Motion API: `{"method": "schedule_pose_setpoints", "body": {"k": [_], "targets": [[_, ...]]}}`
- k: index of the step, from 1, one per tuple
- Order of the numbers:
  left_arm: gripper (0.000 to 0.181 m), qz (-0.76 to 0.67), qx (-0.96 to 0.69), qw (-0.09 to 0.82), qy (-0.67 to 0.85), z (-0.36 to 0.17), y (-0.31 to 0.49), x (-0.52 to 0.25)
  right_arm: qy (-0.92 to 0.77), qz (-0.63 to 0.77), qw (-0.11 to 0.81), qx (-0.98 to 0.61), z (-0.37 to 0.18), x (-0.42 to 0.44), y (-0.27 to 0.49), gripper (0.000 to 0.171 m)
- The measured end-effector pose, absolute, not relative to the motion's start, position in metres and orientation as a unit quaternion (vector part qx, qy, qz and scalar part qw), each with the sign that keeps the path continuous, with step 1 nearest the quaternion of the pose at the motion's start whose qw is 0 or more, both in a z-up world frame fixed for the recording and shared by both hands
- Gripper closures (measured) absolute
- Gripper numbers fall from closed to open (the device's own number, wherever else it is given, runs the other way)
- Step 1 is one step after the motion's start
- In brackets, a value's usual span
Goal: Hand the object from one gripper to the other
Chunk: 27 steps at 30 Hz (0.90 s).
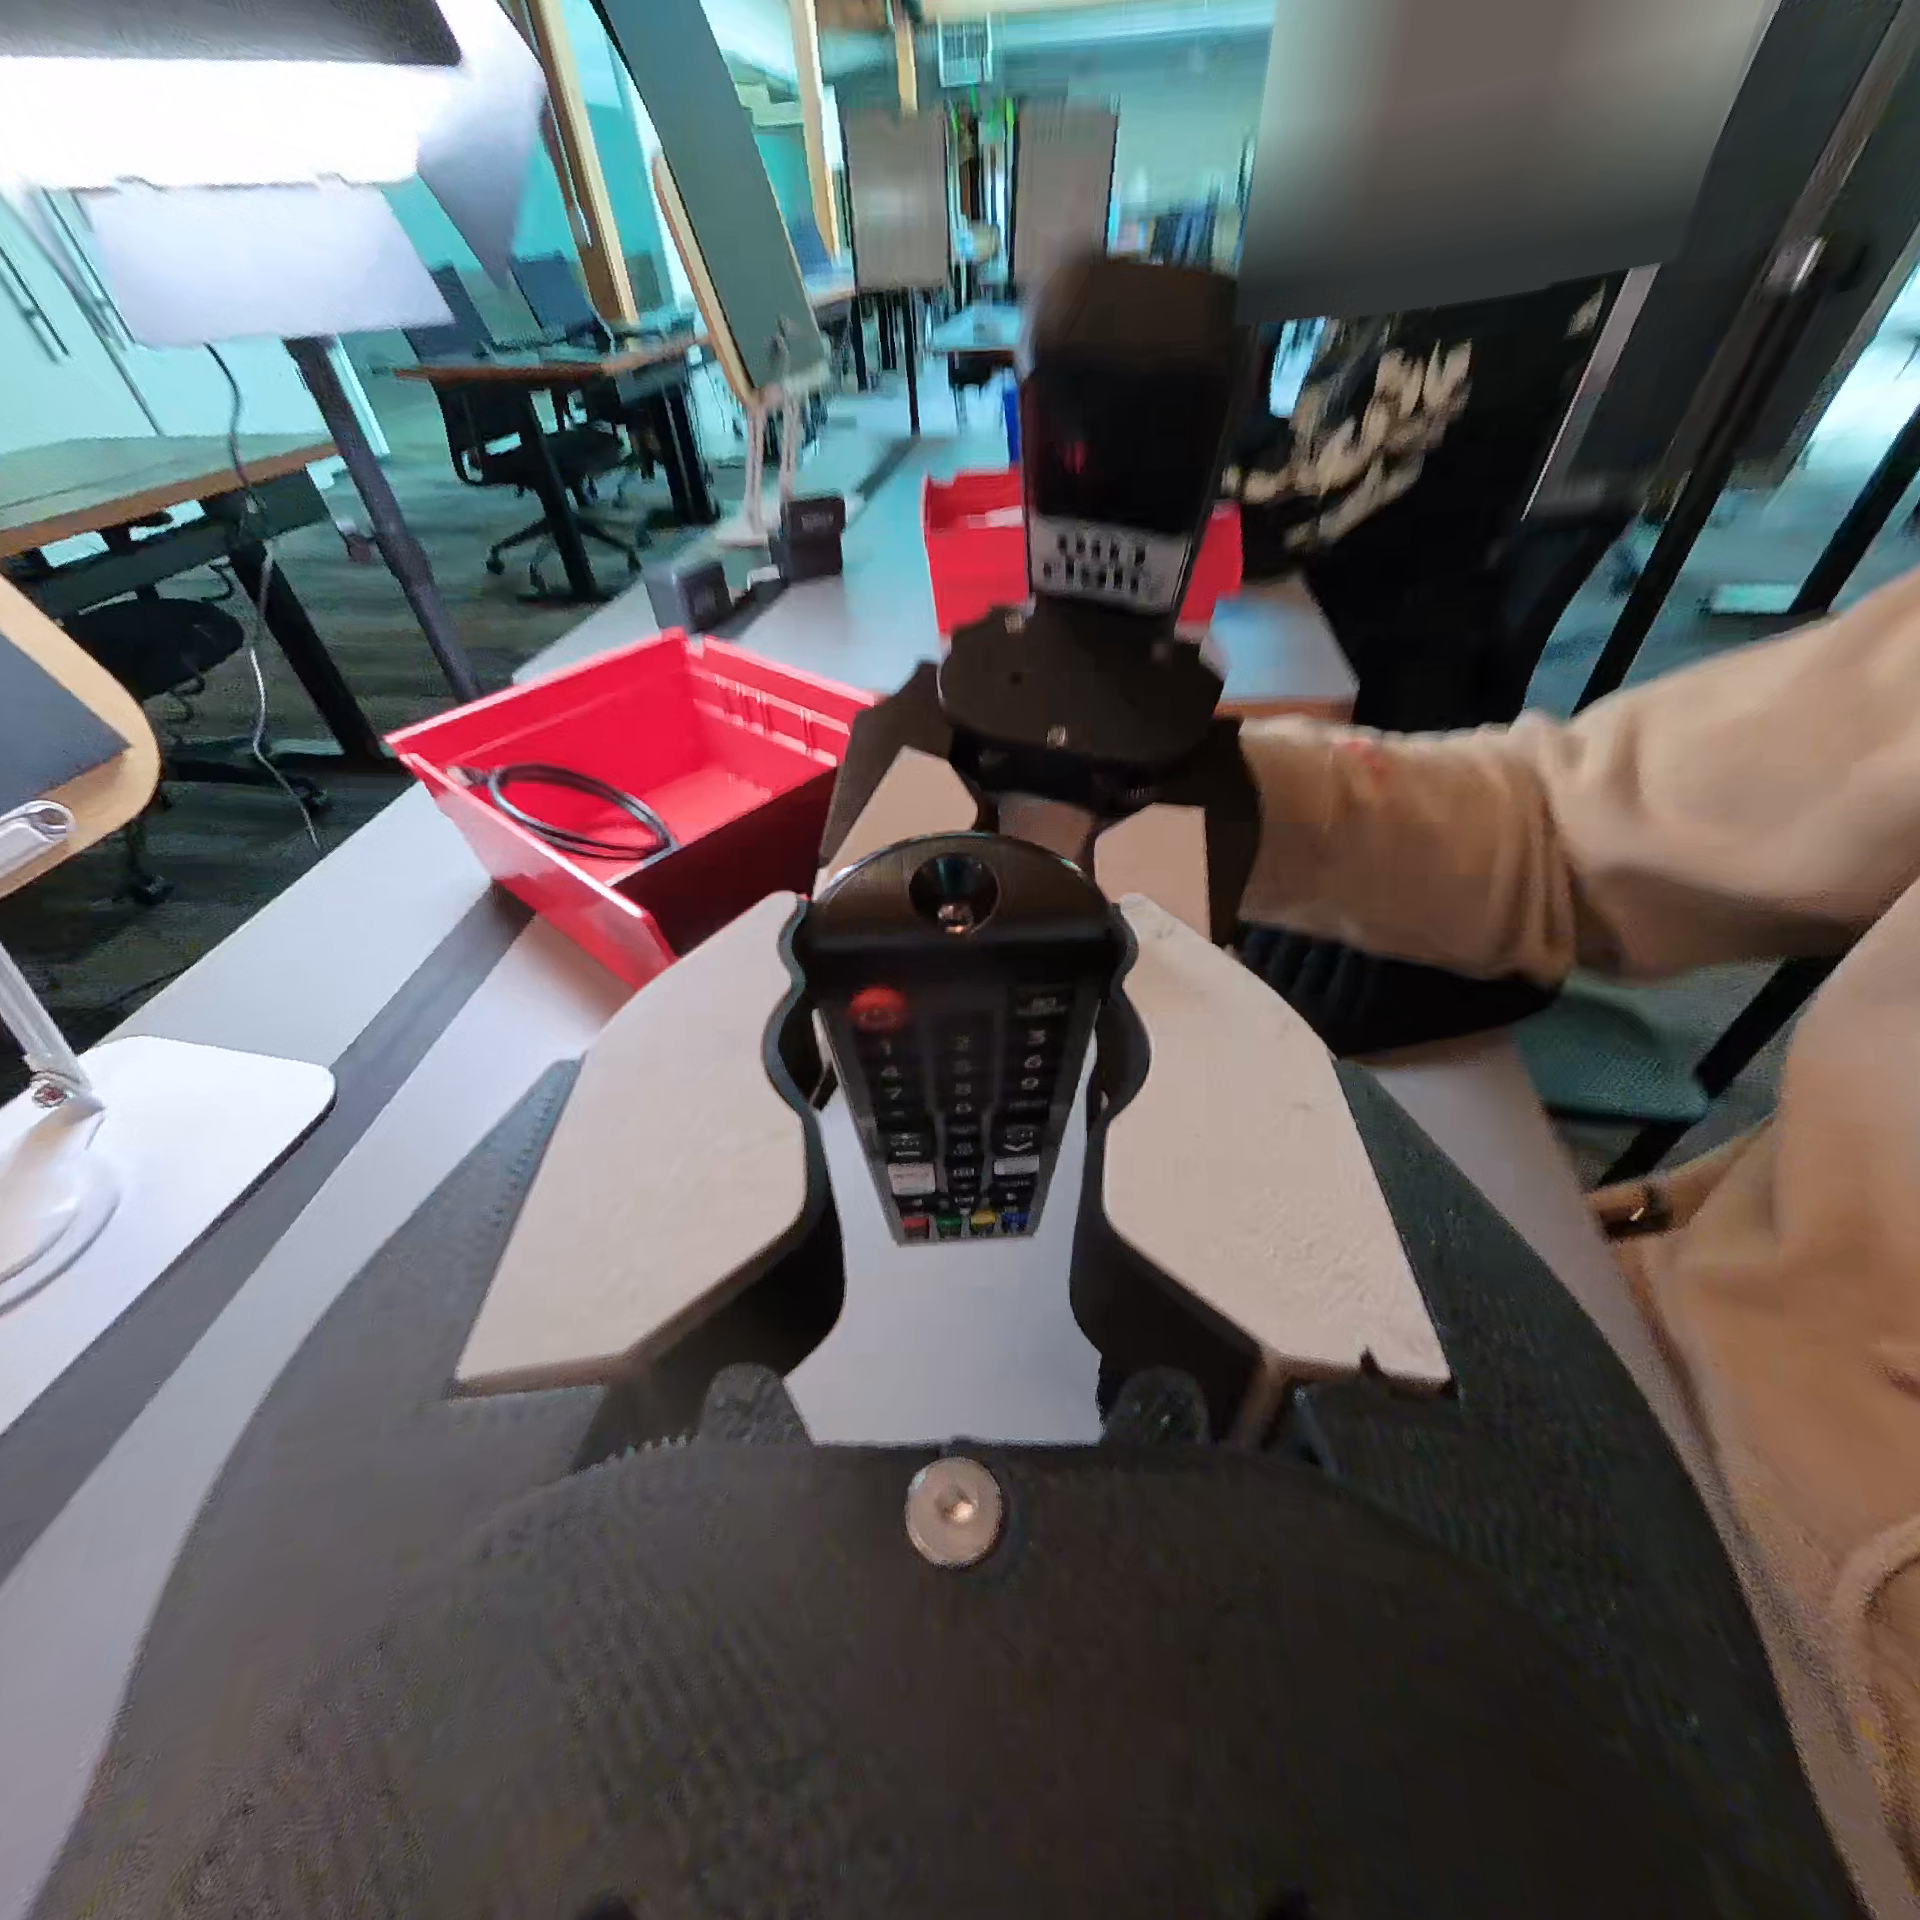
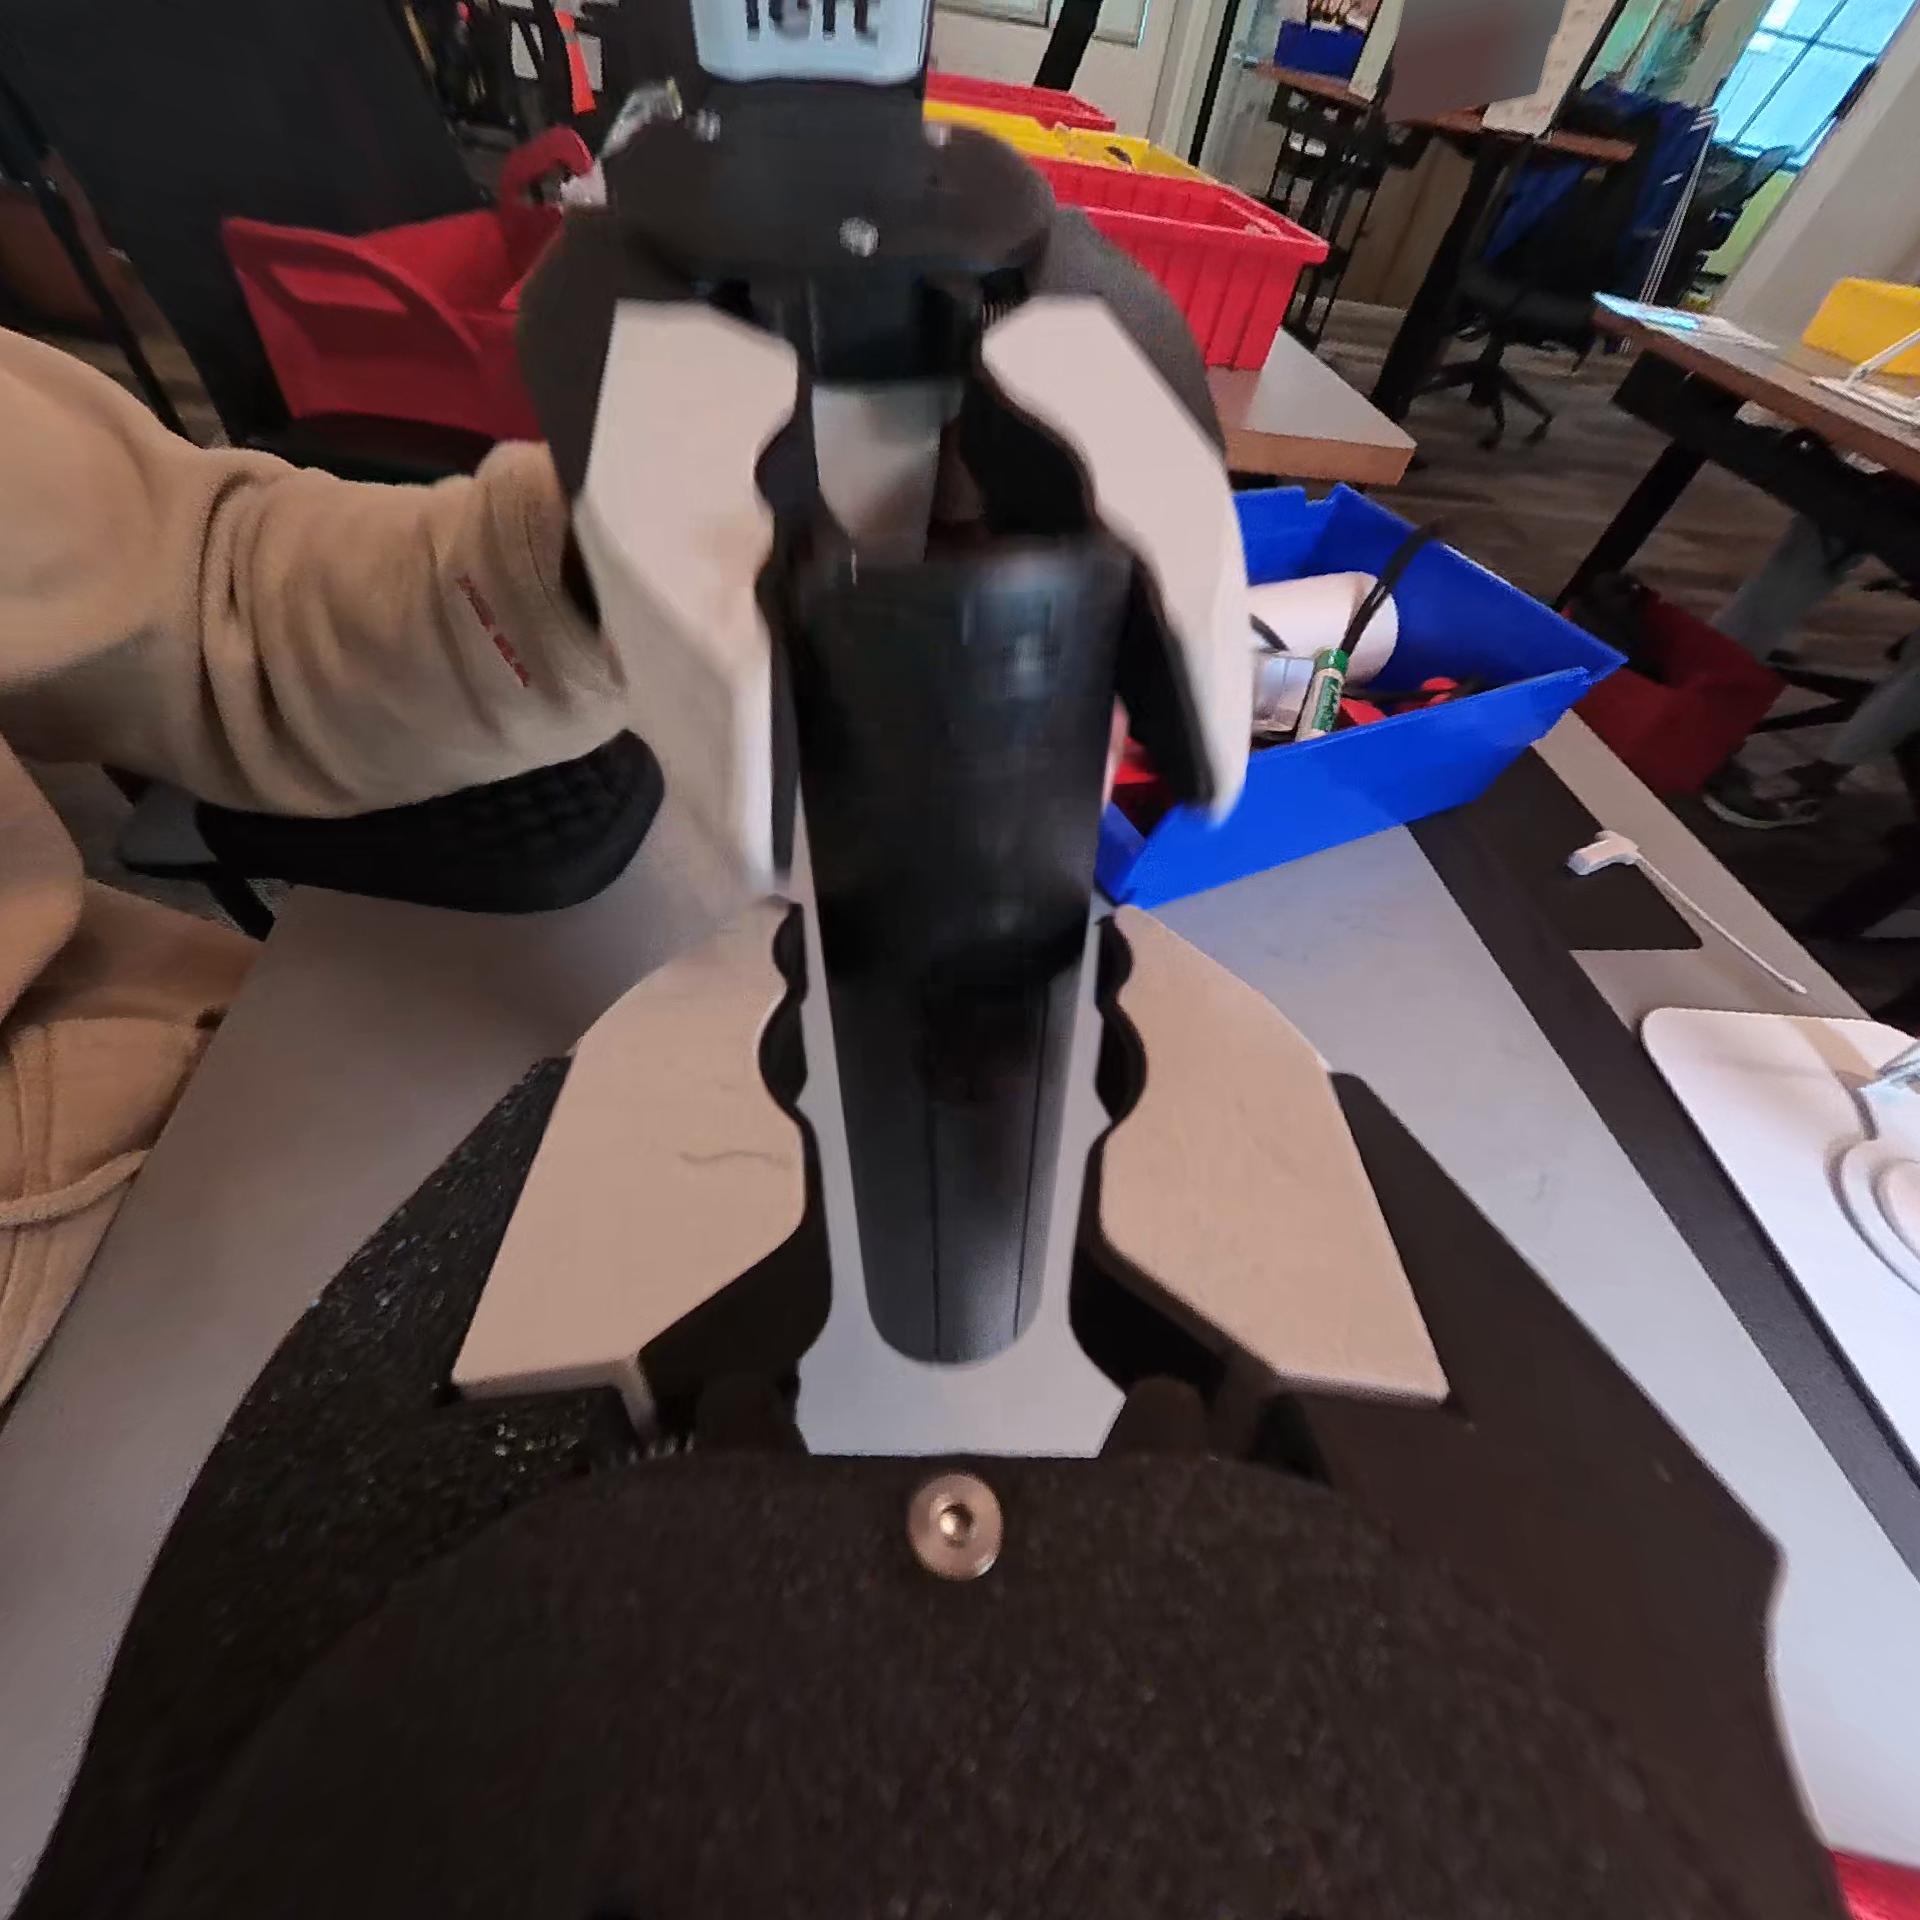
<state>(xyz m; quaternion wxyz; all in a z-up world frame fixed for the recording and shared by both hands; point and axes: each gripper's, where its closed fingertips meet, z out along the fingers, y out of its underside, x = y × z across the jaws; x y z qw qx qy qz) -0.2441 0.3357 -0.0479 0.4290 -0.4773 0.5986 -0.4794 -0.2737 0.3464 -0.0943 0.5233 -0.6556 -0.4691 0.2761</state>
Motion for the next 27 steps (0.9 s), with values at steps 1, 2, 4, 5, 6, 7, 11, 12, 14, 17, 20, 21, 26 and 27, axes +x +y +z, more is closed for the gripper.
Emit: {"method": "schedule_pose_setpoints", "body": {"k": [1,2,4,5,6,7,11,12,14,17,20,21,26,27], "targets": [[0.129,-0.502,-0.478,0.430,0.579,-0.038,0.341,-0.250,-0.472,0.268,0.522,-0.658,-0.097,-0.267,0.349,0.112],[0.129,-0.524,-0.476,0.432,0.558,-0.028,0.346,-0.257,-0.475,0.261,0.519,-0.660,-0.102,-0.259,0.352,0.107],[0.130,-0.554,-0.468,0.450,0.521,-0.011,0.358,-0.271,-0.472,0.282,0.499,-0.669,-0.116,-0.248,0.355,0.100],[0.130,-0.564,-0.465,0.457,0.507,-0.005,0.362,-0.276,-0.466,0.300,0.496,-0.668,-0.121,-0.248,0.355,0.099],[0.129,-0.576,-0.461,0.460,0.495,-0.001,0.365,-0.279,-0.463,0.321,0.495,-0.662,-0.125,-0.253,0.354,0.099],[0.129,-0.589,-0.456,0.458,0.485,0.002,0.366,-0.281,-0.464,0.338,0.491,-0.656,-0.128,-0.260,0.352,0.098],[0.129,-0.618,-0.440,0.442,0.480,0.003,0.358,-0.276,-0.438,0.379,0.514,-0.632,-0.127,-0.294,0.352,0.103],[0.129,-0.620,-0.435,0.442,0.481,0.003,0.356,-0.275,-0.436,0.394,0.514,-0.624,-0.124,-0.299,0.348,0.117],[0.129,-0.619,-0.431,0.441,0.487,0.003,0.352,-0.274,-0.445,0.382,0.509,-0.630,-0.125,-0.299,0.346,0.120],[0.130,-0.595,-0.444,0.444,0.501,0.000,0.360,-0.282,-0.464,0.325,0.521,-0.639,-0.114,-0.274,0.352,0.121],[0.127,-0.521,-0.489,0.448,0.537,-0.021,0.377,-0.287,-0.475,0.212,0.565,-0.640,-0.089,-0.238,0.361,0.122],[0.126,-0.503,-0.498,0.442,0.551,-0.029,0.378,-0.287,-0.485,0.173,0.574,-0.637,-0.082,-0.230,0.360,0.122],[0.121,-0.456,-0.501,0.415,0.608,-0.056,0.373,-0.283,-0.538,0.015,0.569,-0.622,-0.071,-0.216,0.352,0.122],[0.119,-0.434,-0.502,0.412,0.624,-0.063,0.372,-0.283,-0.546,0.009,0.566,-0.618,-0.071,-0.217,0.349,0.122]]}}
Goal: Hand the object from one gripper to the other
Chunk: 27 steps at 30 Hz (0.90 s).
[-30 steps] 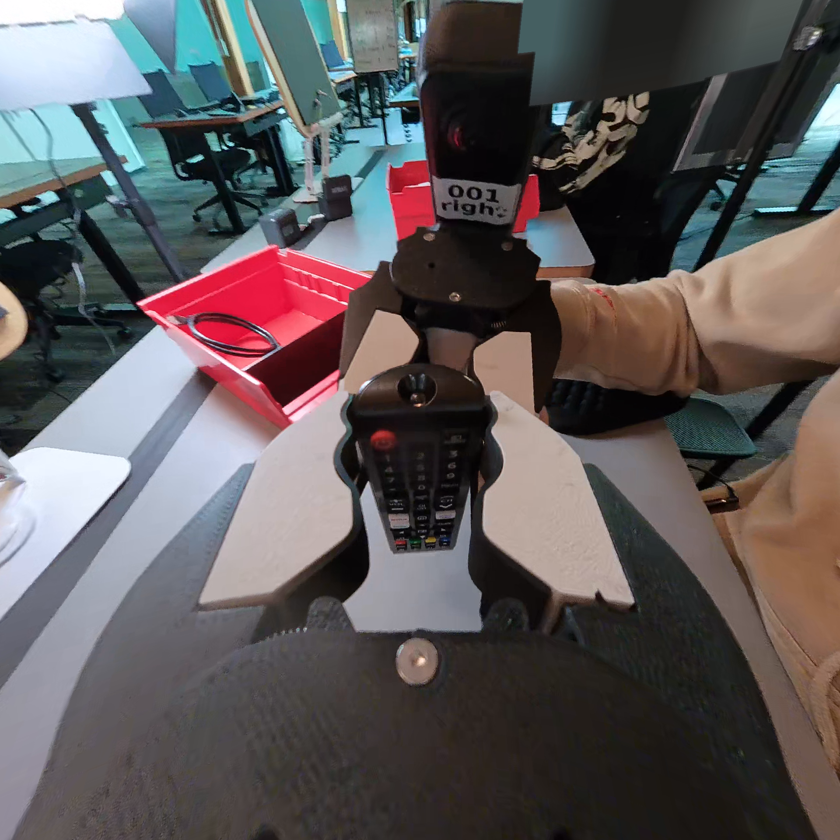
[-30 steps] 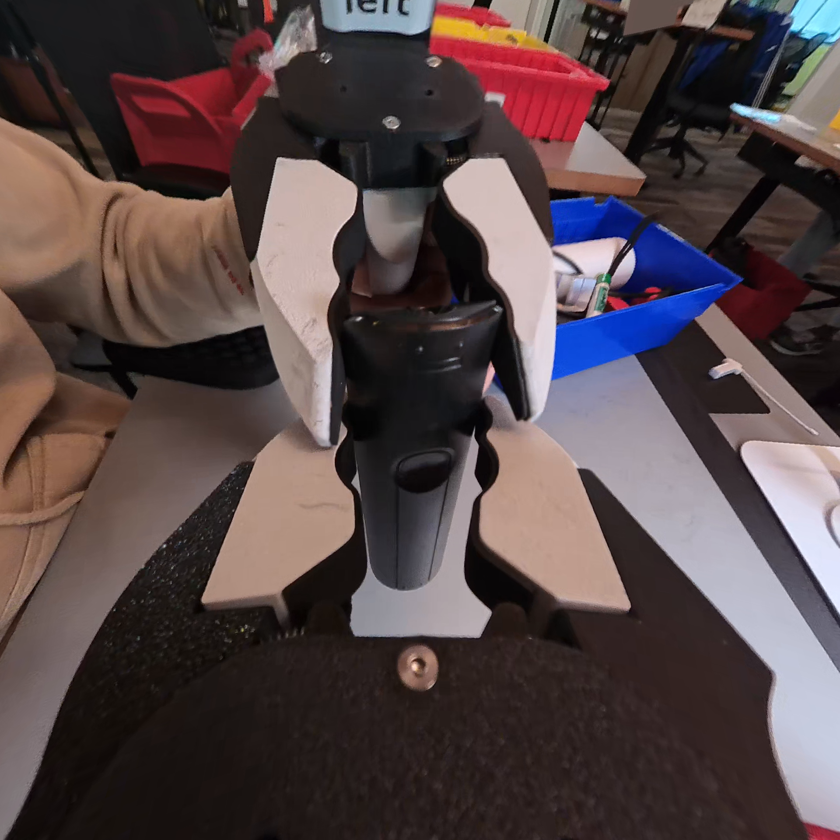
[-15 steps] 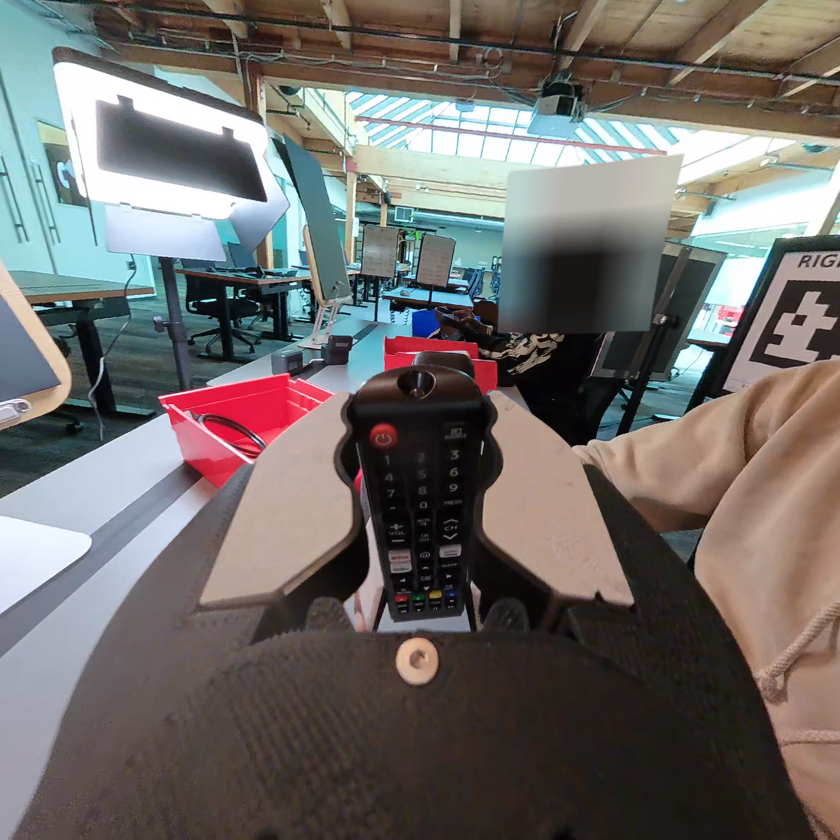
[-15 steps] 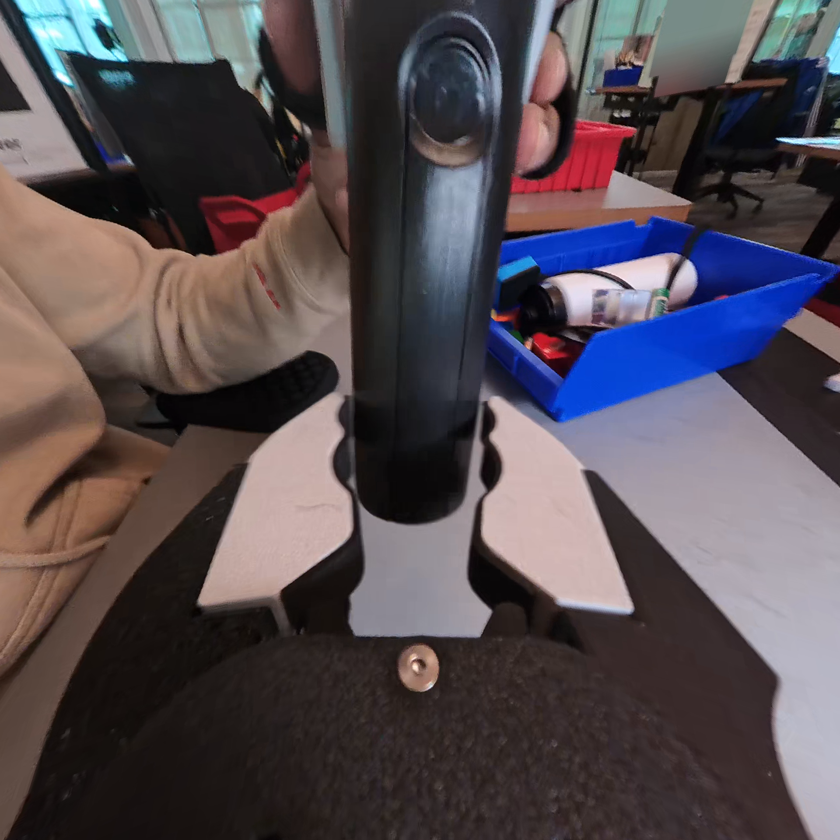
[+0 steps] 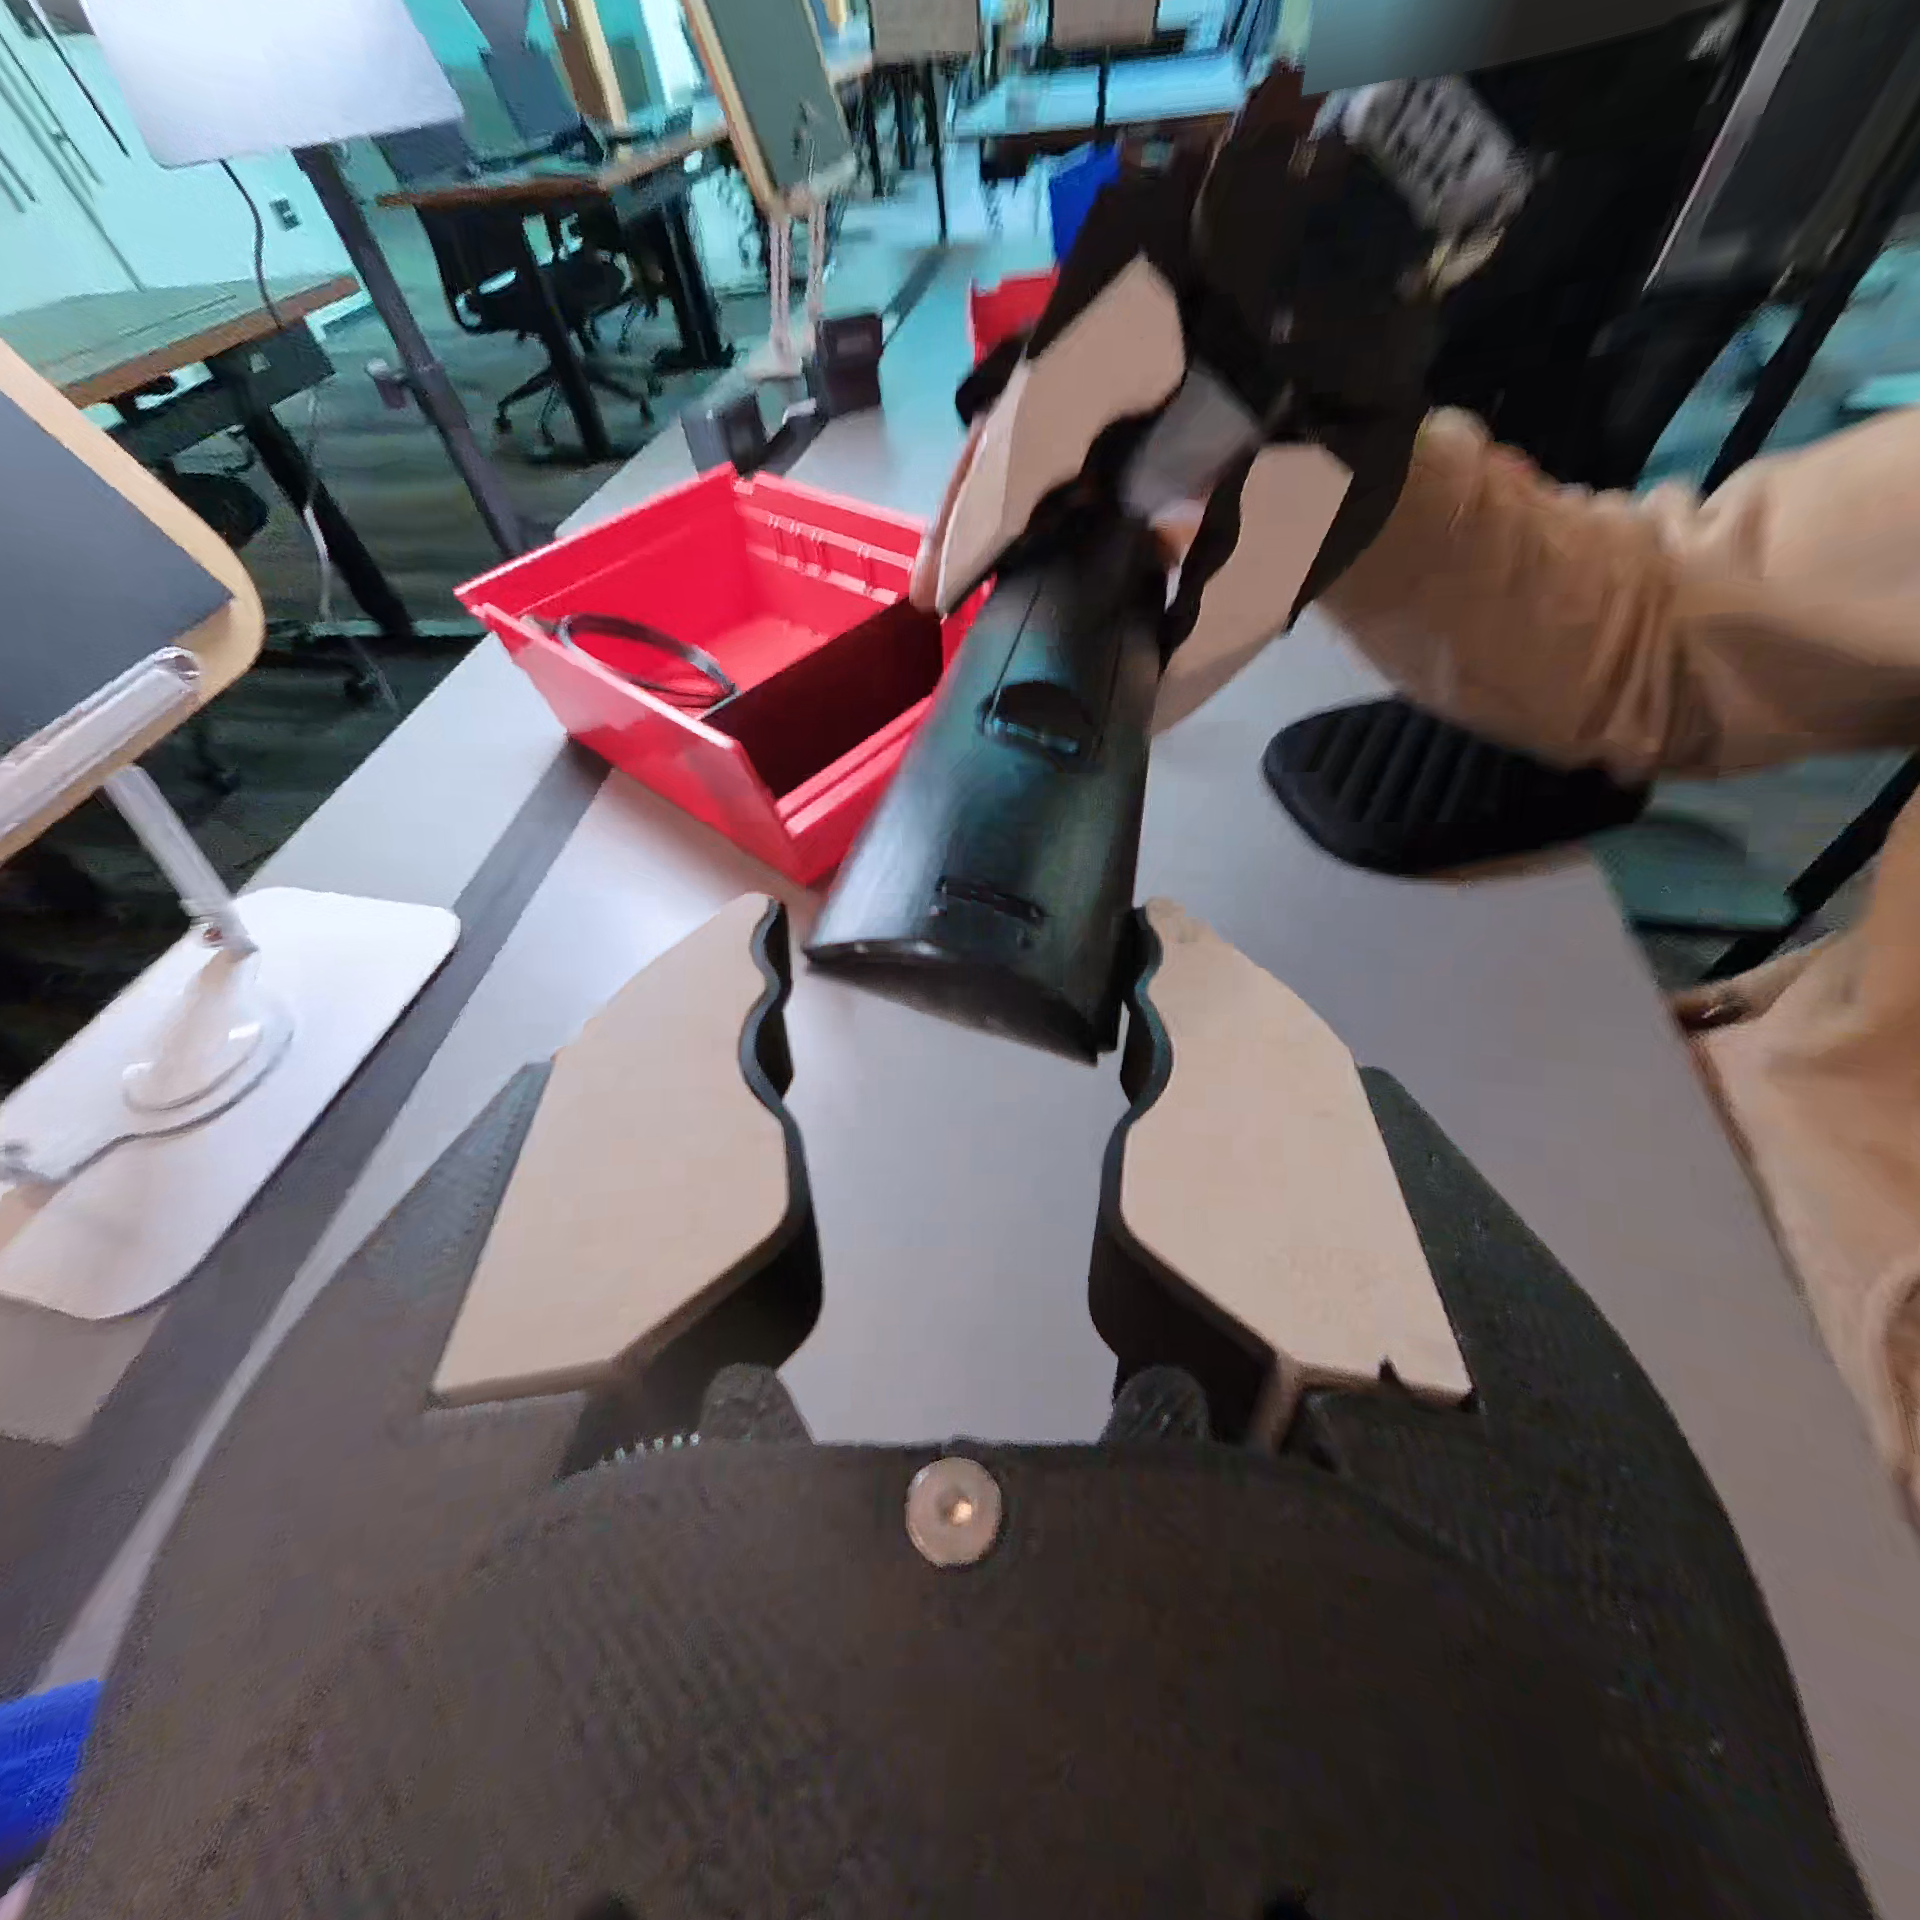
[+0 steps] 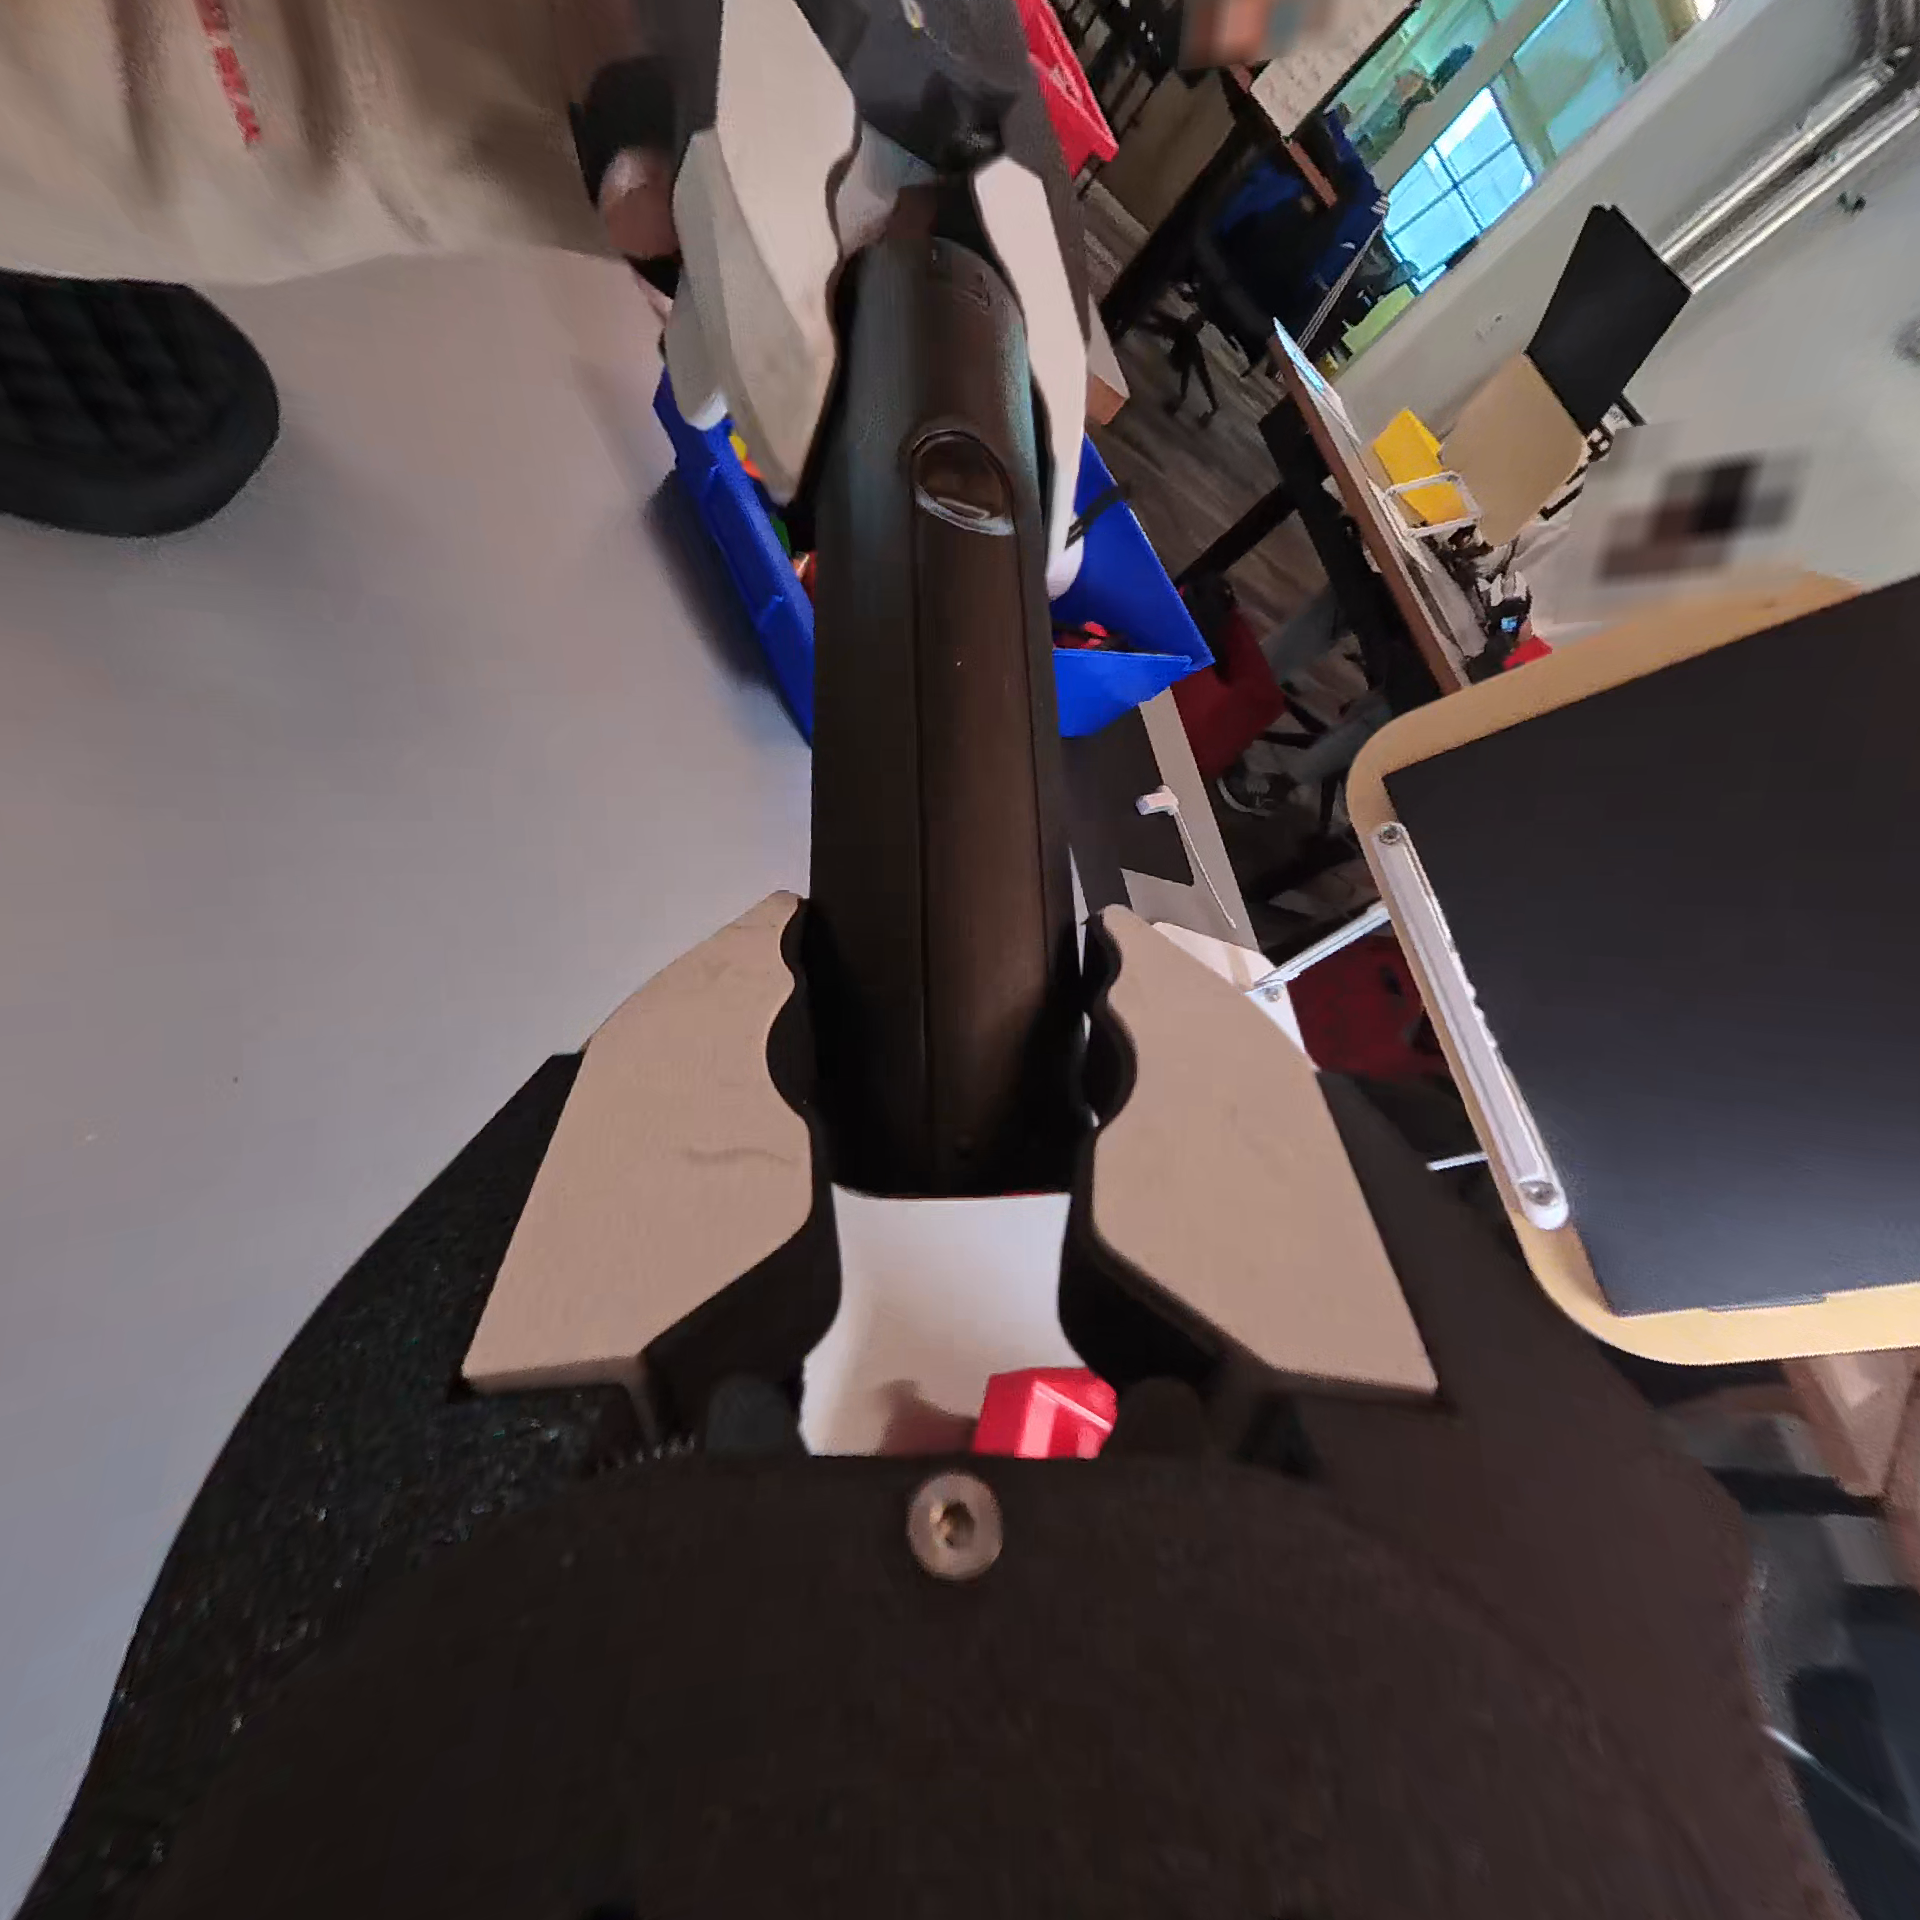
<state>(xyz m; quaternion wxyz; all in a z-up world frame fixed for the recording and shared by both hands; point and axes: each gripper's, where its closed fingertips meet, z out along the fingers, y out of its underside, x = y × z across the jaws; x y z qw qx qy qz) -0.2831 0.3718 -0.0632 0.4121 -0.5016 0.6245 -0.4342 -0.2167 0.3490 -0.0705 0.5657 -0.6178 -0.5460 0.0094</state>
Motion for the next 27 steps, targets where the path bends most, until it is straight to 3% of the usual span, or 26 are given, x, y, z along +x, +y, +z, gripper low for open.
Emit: {"method": "schedule_pose_setpoints", "body": {"k": [8,12,14,17,19,23,25,27], "targets": [[0.113,-0.290,-0.487,0.442,0.695,-0.072,0.369,-0.296,-0.588,-0.058,0.523,-0.614,-0.076,-0.210,0.338,0.122],[0.110,-0.194,-0.490,0.396,0.752,-0.109,0.363,-0.290,-0.606,-0.048,0.495,-0.620,-0.088,-0.221,0.333,0.122],[0.120,-0.163,-0.487,0.373,0.773,-0.128,0.362,-0.284,-0.613,-0.048,0.477,-0.628,-0.094,-0.222,0.331,0.122],[0.121,-0.146,-0.489,0.360,0.781,-0.144,0.364,-0.274,-0.613,-0.052,0.466,-0.636,-0.096,-0.216,0.330,0.121],[0.121,-0.202,-0.486,0.358,0.771,-0.142,0.359,-0.266,-0.605,-0.027,0.482,-0.633,-0.088,-0.214,0.328,0.121],[0.122,-0.485,-0.461,0.316,0.672,-0.105,0.333,-0.253,-0.512,0.076,0.612,-0.598,-0.032,-0.210,0.331,0.106],[0.122,-0.588,-0.454,0.268,0.613,-0.095,0.329,-0.251,-0.442,0.105,0.680,-0.575,-0.004,-0.195,0.337,0.120],[0.122,-0.659,-0.457,0.227,0.552,-0.089,0.331,-0.246,-0.397,0.097,0.710,-0.573,0.005,-0.174,0.348,0.120]]}}
